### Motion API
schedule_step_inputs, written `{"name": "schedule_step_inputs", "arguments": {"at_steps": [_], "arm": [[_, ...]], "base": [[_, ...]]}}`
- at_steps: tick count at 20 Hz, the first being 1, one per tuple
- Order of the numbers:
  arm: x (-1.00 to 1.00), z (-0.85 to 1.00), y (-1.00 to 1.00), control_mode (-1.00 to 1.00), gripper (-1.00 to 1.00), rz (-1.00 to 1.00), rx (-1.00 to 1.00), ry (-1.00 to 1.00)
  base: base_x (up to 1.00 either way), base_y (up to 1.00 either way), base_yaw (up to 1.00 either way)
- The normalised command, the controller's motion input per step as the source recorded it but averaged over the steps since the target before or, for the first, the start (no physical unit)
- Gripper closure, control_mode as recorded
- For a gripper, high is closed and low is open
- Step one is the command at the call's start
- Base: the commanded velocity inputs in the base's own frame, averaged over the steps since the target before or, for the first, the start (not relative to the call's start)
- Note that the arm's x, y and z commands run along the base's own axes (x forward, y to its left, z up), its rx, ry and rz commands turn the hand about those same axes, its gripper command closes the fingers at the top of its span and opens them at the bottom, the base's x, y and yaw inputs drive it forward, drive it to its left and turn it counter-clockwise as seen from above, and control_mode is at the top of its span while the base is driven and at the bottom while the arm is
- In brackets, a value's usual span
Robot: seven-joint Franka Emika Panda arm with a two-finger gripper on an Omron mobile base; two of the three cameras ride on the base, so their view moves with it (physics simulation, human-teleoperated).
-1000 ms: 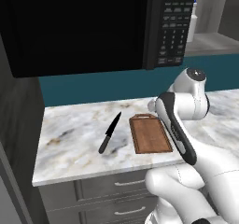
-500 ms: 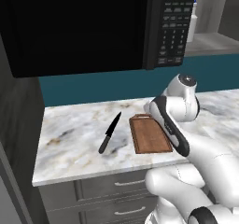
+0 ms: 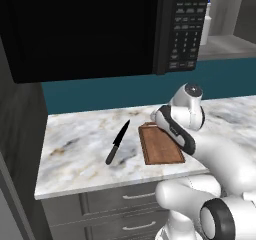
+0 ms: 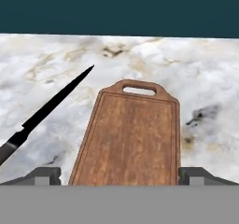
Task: Move the cutting board and knife to the sink. Then move spray from the cabinet to the counter.
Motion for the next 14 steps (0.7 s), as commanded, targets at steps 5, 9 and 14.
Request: {"name": "schedule_step_inputs", "arguments": {"at_steps": [5, 9, 14], "arm": [[0.48, -0.19, 0.01, -1.00, -1.00, 0.00, 0.00, 0.01], [0.46, -0.17, 0.05, -1.00, -1.00, 0.00, 0.00, 0.00], [0.44, -0.21, 0.04, -1.00, -1.00, 0.00, 0.00, 0.00]], "base": [[0.00, 0.00, 0.00], [0.00, 0.00, 0.00], [0.00, 0.00, 0.00]]}}
